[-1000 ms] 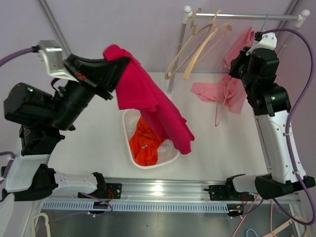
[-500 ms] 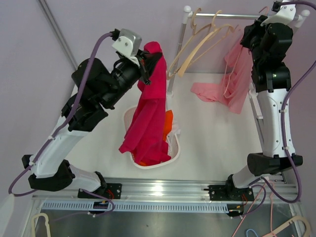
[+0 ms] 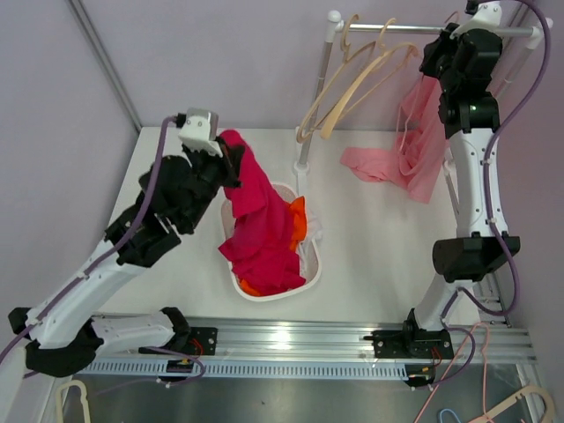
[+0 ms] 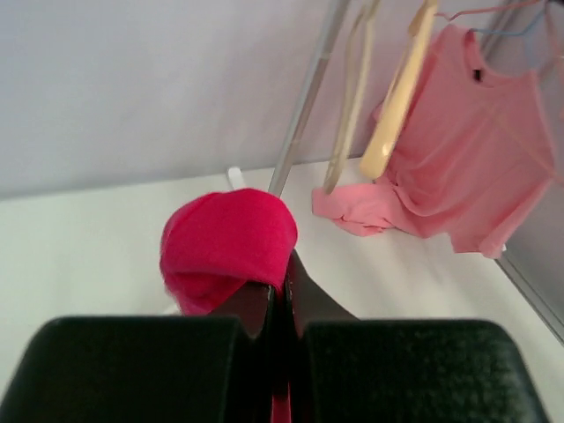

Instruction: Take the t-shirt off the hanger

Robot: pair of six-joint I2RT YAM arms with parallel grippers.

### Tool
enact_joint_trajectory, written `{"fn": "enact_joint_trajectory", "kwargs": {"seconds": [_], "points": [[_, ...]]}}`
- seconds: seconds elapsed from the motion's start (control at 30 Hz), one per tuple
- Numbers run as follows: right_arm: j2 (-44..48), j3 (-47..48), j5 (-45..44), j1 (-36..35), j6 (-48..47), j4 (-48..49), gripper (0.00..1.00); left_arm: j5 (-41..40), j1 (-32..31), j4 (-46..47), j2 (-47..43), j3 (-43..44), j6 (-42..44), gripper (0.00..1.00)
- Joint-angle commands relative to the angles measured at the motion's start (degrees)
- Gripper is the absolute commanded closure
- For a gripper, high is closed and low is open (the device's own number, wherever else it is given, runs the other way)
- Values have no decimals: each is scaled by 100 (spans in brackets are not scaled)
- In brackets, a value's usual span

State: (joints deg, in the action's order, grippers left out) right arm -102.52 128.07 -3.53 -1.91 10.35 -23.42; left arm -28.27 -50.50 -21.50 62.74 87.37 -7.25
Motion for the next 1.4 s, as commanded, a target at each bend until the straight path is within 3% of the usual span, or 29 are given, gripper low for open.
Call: {"fn": "enact_joint_trajectory", "kwargs": {"seconds": [0.0, 0.07, 0.1, 0.13, 0.23, 0.4, 0.77, 0.9, 0.93, 1.0, 1.03, 1.07, 1.23, 1.37], "points": [[-407, 821, 229, -2, -94, 216, 100, -699, 293, -143, -332, -1540, -1468, 99], [-584, 1035, 291, -2, -103, 206, 100, -234, 521, -318, -298, -1941, -2172, 99], [-646, 1062, 291, -2, -121, 354, 100, 473, 611, -198, -280, -2813, -2498, 99], [-733, 1062, 431, -2, -147, 443, 100, 846, 646, 395, -236, -3162, -2797, 99], [-857, 1071, 555, -2, -191, 637, 100, 1314, 655, 962, 263, -4243, -3457, 99], [-892, 930, 696, -11, -226, 900, 100, 1561, 656, 832, 1555, -4001, -3740, 99], [-1209, 957, 731, -11, -402, 795, 100, 2677, 717, 1341, 2497, -4061, -3934, 96], [-1323, 965, 836, -20, -341, 743, 100, 2783, 717, 1438, 2349, -4149, -3925, 82], [-1332, 957, 836, -28, -332, 734, 100, 2783, 717, 1403, 2270, -4184, -3873, 62], [-1332, 939, 828, -64, -314, 690, 100, 2696, 717, 1307, 1910, -4185, -3820, 40], [-1323, 922, 828, -90, -314, 681, 100, 2565, 717, 1184, 1752, -4219, -3750, 15], [-1314, 913, 819, -107, -340, 655, 100, 2485, 717, 1113, 1576, -4237, -3723, 2], [-1183, 790, 704, -222, -472, 514, 100, 1941, 708, 263, 74, -4071, -3521, 0], [-858, 386, 599, -266, -516, 663, 94, 1720, 708, -240, -999, -3851, -3372, 1]]}}
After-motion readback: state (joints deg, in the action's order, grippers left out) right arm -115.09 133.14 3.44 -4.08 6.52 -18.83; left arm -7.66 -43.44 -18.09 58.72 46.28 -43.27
